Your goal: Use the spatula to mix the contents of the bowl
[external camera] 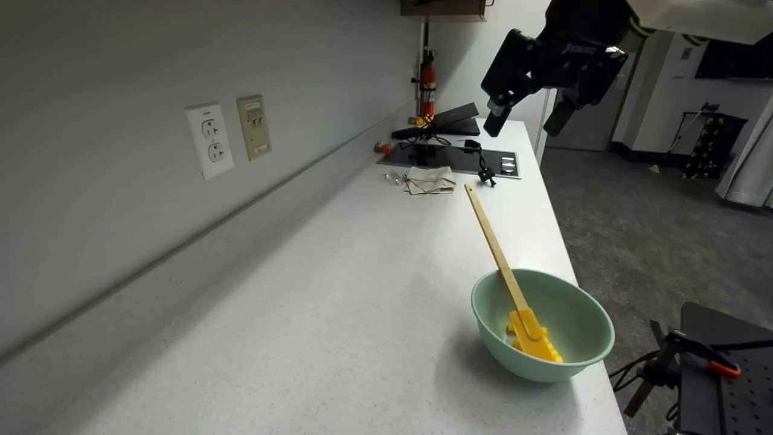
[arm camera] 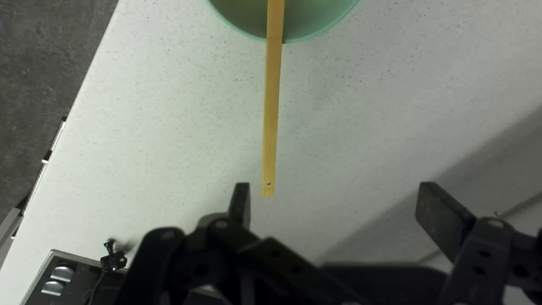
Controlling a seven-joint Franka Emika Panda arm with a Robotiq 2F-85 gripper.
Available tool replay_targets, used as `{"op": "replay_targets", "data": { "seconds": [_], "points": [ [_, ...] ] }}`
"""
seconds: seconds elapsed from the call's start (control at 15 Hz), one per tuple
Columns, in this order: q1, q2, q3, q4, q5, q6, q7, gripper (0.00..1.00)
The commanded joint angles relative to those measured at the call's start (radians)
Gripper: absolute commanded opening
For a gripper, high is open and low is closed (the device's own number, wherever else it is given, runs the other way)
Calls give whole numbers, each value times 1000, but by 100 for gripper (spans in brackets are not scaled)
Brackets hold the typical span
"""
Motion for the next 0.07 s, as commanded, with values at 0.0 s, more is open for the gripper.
{"op": "replay_targets", "data": {
  "seconds": [0.0],
  "points": [
    [-25,-2,22,1,13,0,-10,100]
  ]
}}
